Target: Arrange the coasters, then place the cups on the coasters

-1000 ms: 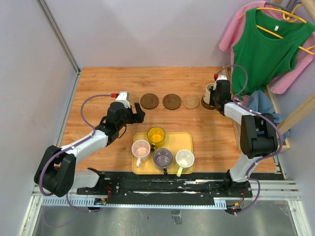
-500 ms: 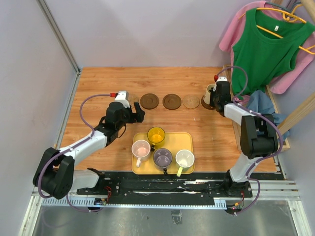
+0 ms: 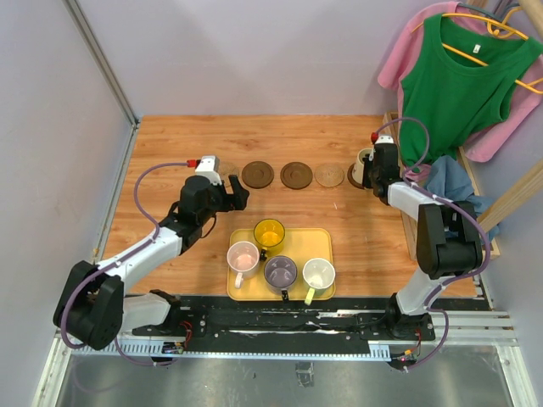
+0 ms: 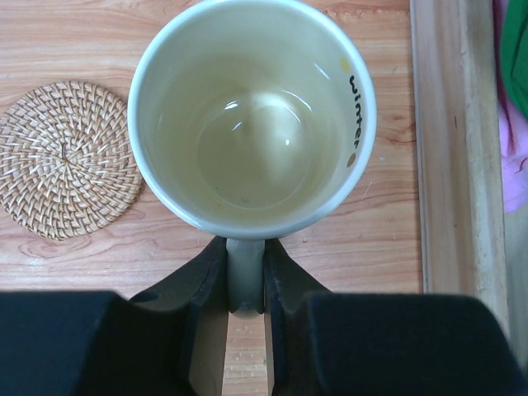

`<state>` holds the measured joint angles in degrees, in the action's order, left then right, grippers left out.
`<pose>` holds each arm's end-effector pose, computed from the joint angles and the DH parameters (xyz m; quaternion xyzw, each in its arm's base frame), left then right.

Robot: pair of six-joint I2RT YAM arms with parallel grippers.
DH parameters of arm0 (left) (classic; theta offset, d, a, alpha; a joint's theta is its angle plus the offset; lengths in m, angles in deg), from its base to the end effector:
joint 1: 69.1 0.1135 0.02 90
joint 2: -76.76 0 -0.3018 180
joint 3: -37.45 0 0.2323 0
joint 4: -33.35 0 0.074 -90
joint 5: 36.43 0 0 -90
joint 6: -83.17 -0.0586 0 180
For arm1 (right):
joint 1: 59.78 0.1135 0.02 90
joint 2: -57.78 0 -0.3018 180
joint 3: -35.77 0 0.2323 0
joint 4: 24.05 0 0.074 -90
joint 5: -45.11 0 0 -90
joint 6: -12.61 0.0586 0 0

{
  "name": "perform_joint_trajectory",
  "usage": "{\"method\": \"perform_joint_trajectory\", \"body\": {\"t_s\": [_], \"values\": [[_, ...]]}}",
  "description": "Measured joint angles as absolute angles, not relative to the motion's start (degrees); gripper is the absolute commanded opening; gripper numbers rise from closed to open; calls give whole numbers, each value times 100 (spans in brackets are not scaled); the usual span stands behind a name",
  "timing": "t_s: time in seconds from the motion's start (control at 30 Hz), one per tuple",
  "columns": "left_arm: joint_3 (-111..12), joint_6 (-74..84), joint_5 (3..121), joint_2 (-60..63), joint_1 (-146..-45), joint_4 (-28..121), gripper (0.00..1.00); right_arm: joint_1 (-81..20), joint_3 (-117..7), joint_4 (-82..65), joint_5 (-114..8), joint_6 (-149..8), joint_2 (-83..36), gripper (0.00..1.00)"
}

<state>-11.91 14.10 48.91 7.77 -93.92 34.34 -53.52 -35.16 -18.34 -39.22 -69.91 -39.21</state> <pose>0.2330 -0.1025 0.2706 0.0048 0.8219 -0.1903 0.5369 0.3763 0.0355 0.2413 0.0334 0.8723 0.0152 0.4876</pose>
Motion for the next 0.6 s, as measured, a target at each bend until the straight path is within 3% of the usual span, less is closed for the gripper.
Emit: {"method": "perform_joint_trajectory", "body": {"t_s": [0.1, 0.27, 0.6], "values": [[-1191, 1410, 4891, 807, -9392, 3434, 91, -5352, -3516, -1830, -3922, -6962, -3921, 28], [-1189, 1412, 4891, 858, -9392, 3471, 91, -5352, -3516, -1775, -3878, -6844, -3921, 53], [-1136, 1429, 4893, 1078, -9392, 3512, 91, -5354, -3503, -1548, -3793, -6619, -3778, 75]]}}
